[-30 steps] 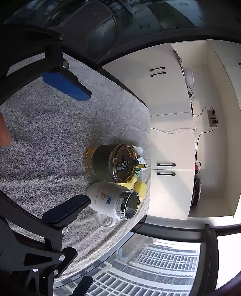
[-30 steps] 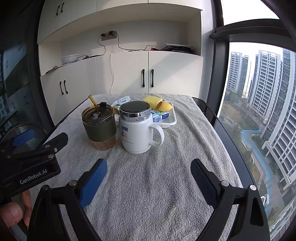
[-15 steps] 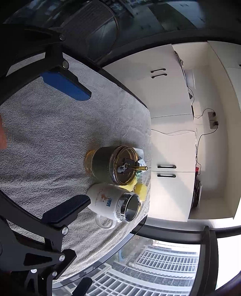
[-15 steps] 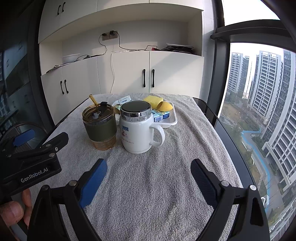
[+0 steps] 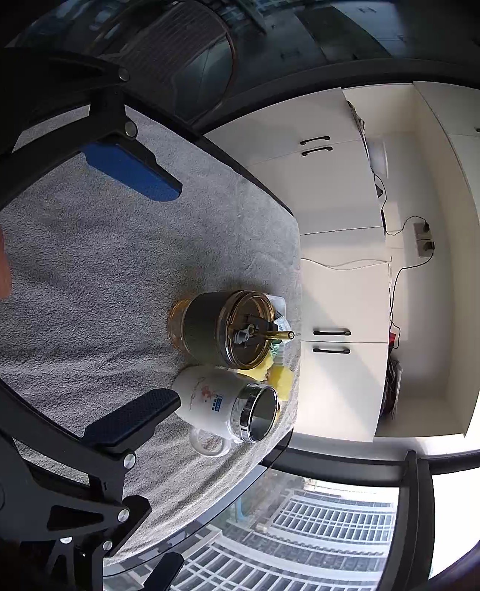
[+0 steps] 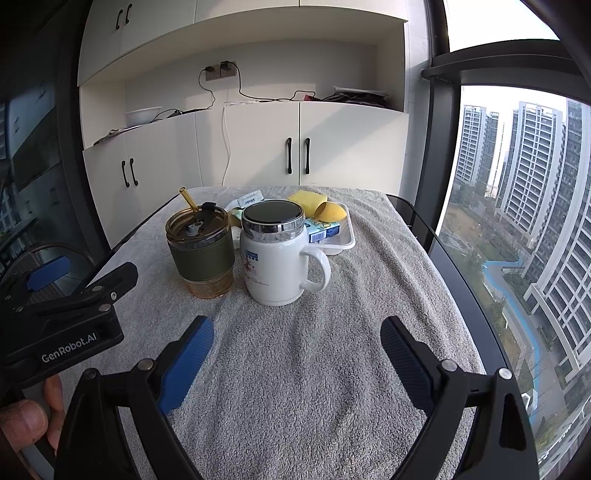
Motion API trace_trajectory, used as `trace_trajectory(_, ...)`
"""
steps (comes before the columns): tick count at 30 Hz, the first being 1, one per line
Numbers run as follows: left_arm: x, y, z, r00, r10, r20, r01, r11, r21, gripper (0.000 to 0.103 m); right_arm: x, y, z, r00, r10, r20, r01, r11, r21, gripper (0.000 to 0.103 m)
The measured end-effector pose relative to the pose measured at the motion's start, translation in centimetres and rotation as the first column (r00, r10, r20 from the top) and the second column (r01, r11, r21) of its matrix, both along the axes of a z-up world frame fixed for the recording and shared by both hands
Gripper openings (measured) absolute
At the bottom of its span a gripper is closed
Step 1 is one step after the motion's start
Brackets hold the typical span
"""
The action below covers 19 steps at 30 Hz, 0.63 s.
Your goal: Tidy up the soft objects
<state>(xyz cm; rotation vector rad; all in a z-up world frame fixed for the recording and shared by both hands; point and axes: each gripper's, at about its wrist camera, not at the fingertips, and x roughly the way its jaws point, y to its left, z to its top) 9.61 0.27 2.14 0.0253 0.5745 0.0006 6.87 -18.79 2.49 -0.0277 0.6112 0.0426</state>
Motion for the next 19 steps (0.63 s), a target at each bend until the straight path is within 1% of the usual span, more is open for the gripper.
trace_trajectory(10, -0.05, 0.12, 0.0, 1.0, 0.019, 0.009, -0.019, 1.0, 0.003, 0.103, -0.01, -0.01, 0.0, 1.0, 0.0, 0.0, 0.0, 1.0, 0.001, 0.094)
trace_trajectory(19, -0.16, 0.2, 0.12, 1.0, 0.013, 0.023, -0.013, 1.0, -0.01, 0.103, -0.12, -0.03, -0.07, 1.0, 0.003, 0.0, -0.003, 1.0, 0.003, 0.094)
